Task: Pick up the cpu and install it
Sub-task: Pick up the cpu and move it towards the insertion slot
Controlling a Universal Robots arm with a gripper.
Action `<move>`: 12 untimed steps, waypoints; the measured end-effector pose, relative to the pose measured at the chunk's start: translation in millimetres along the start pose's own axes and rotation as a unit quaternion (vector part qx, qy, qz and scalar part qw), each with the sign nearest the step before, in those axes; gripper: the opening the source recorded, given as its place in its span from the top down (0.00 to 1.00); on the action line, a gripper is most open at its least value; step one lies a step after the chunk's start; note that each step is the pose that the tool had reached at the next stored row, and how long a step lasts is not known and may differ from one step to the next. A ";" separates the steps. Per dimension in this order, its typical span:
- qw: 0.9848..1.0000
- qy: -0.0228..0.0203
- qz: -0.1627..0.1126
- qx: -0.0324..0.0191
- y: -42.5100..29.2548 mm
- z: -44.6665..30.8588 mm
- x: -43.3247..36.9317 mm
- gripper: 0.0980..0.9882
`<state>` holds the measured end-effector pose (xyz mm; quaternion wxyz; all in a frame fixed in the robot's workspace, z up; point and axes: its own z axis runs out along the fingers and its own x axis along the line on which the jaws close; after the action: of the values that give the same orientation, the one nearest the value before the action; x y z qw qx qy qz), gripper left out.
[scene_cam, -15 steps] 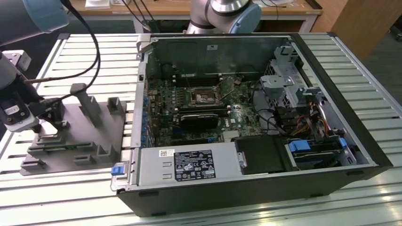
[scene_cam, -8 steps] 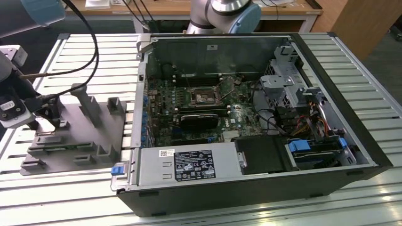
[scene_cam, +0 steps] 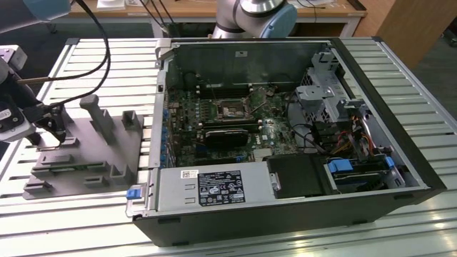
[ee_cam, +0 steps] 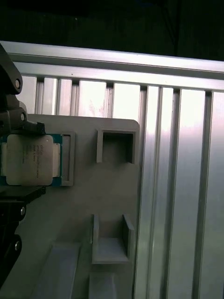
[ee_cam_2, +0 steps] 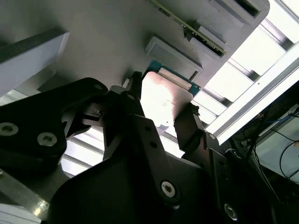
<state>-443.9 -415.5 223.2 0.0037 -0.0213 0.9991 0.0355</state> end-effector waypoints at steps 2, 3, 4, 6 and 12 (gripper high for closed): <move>1.000 0.000 0.000 0.000 0.2 -3.5 0.0 0.52; 1.000 0.000 0.000 0.000 0.4 -5.6 -0.1 0.52; 1.000 0.000 0.000 0.000 0.6 -7.8 -0.1 0.52; 1.000 0.000 0.000 0.000 0.9 -12.3 -0.1 0.52; 1.000 0.000 0.000 0.000 1.6 -22.0 -0.2 0.52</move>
<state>-444.0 -415.6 245.2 0.0037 -0.0213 0.9991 0.0355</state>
